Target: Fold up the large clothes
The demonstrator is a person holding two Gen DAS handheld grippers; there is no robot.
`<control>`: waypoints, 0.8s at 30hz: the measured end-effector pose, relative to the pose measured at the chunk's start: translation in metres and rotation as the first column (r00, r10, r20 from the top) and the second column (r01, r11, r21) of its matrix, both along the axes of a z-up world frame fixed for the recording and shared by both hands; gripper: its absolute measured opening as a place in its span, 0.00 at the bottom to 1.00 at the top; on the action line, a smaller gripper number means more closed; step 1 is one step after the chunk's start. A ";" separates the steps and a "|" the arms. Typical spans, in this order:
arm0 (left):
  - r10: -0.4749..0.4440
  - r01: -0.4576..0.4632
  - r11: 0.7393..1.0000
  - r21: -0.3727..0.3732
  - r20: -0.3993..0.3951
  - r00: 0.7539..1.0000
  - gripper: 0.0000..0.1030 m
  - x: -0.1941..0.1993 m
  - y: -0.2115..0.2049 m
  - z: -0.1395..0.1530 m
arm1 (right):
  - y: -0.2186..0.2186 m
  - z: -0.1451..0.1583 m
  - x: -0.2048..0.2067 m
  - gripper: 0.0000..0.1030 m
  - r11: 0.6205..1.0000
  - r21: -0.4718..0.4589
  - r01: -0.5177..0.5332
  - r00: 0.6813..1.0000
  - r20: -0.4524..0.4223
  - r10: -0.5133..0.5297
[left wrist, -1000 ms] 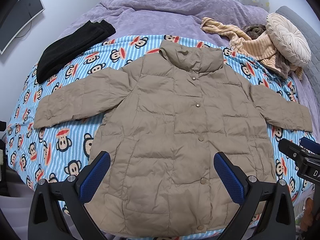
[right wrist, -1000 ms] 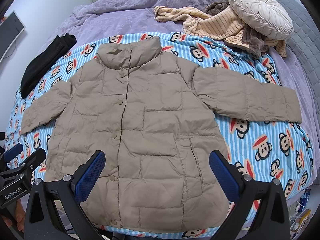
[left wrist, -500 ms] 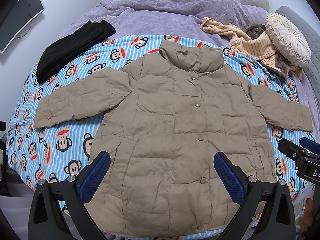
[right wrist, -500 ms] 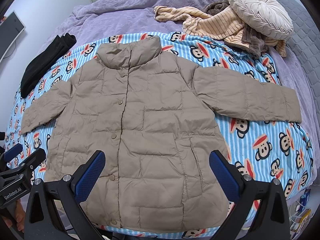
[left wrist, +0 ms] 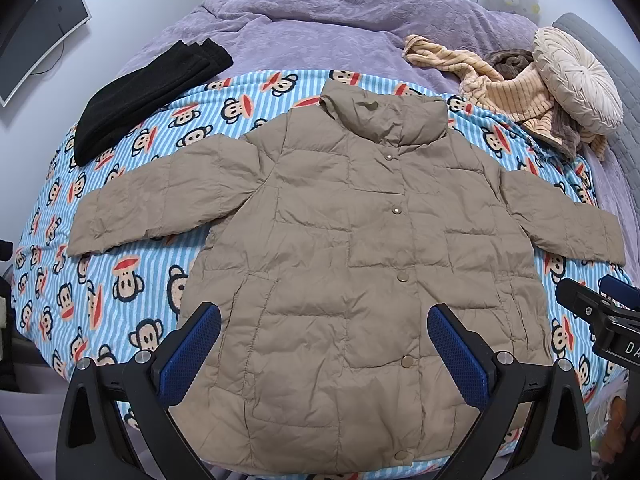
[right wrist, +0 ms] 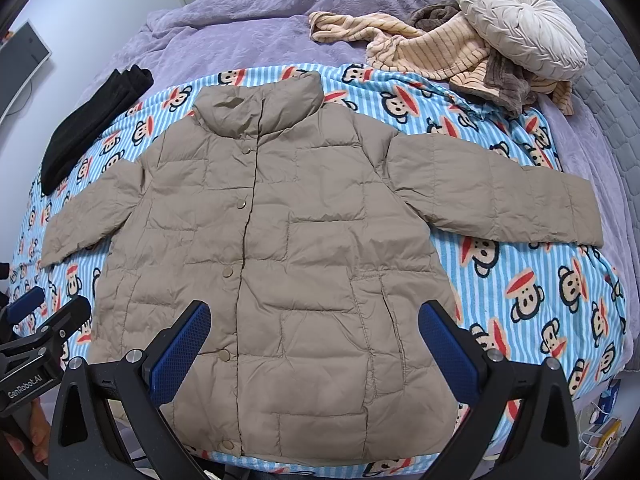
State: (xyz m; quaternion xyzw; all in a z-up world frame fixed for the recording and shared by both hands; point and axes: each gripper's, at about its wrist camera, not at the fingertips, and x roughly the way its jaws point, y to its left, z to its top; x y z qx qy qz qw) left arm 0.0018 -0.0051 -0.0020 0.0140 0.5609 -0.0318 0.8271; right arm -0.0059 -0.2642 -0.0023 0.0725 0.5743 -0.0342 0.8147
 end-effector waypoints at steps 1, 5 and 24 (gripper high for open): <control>0.000 0.000 1.000 0.000 0.000 1.000 1.00 0.000 0.000 0.000 | 0.000 0.000 0.000 1.00 1.000 0.000 0.000 1.000 0.000 0.000; 0.000 0.000 1.000 0.000 0.000 1.000 1.00 0.000 0.000 0.000 | 0.000 0.000 0.000 1.00 1.000 0.000 0.000 1.000 0.000 0.000; 0.000 0.000 1.000 0.001 -0.001 1.000 1.00 0.000 -0.001 0.000 | 0.002 0.000 0.002 1.00 1.000 -0.001 0.000 1.000 -0.001 0.000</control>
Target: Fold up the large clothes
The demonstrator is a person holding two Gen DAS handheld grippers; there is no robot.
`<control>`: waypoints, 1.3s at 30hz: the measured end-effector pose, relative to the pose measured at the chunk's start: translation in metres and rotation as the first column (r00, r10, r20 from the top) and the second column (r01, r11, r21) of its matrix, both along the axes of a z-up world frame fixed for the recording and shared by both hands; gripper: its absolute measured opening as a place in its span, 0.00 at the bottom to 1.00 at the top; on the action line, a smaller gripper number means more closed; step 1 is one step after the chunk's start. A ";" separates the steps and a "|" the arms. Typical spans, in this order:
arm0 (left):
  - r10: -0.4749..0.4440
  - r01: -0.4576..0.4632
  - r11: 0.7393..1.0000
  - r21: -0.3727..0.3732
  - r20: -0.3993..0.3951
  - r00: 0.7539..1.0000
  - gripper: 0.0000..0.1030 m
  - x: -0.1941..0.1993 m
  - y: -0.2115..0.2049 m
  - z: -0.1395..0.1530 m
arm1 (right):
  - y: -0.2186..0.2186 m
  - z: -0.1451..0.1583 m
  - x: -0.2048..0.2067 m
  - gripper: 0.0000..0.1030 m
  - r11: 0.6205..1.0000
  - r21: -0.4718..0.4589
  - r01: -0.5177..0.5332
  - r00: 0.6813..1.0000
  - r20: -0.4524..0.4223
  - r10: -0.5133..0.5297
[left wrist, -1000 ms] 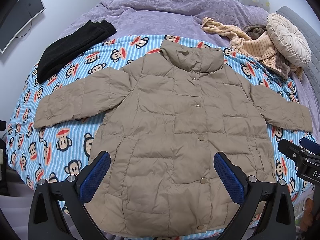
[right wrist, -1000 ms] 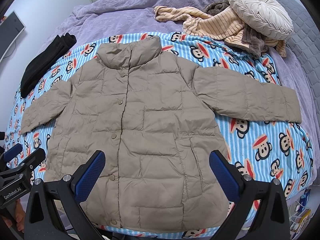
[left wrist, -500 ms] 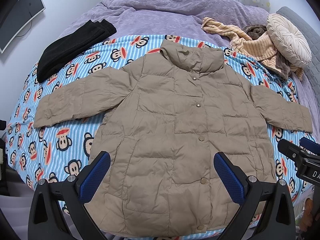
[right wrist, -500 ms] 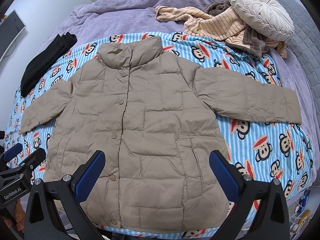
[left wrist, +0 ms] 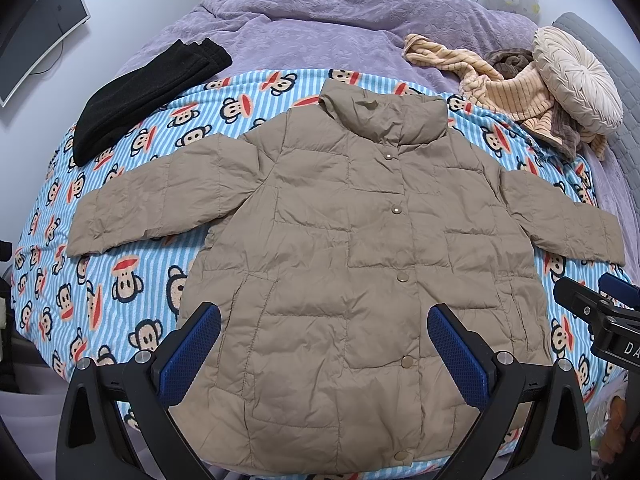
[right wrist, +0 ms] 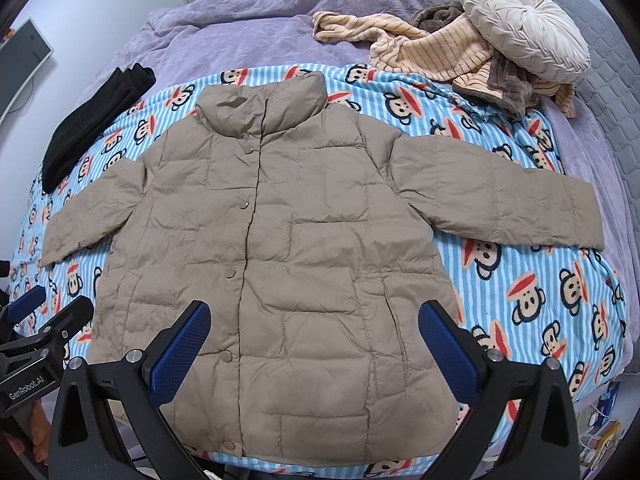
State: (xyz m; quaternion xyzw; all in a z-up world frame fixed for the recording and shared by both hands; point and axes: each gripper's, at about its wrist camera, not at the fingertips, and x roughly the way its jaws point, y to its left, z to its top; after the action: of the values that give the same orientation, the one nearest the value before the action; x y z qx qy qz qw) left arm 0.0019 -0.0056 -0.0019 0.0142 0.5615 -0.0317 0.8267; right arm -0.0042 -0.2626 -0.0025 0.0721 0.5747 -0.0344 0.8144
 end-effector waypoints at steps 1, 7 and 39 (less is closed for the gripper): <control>0.000 0.000 1.000 0.000 0.000 1.000 1.00 0.000 0.000 0.000 | 0.000 0.000 0.000 1.00 1.000 0.000 0.000 1.000 0.000 0.000; 0.001 -0.001 1.000 0.000 0.000 1.000 1.00 0.000 0.000 0.000 | 0.000 0.000 0.000 1.00 1.000 0.000 0.000 1.000 -0.001 0.000; 0.024 -0.025 0.999 -0.046 -0.033 0.999 1.00 -0.004 0.021 -0.013 | 0.008 -0.007 0.003 1.00 1.000 -0.001 0.002 1.000 -0.019 -0.002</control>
State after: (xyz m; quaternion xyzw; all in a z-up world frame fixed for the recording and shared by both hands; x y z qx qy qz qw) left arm -0.0023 0.0153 -0.0153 -0.0124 0.5743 -0.0347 0.8178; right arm -0.0009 -0.2547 -0.0097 0.0719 0.5823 -0.0361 0.8090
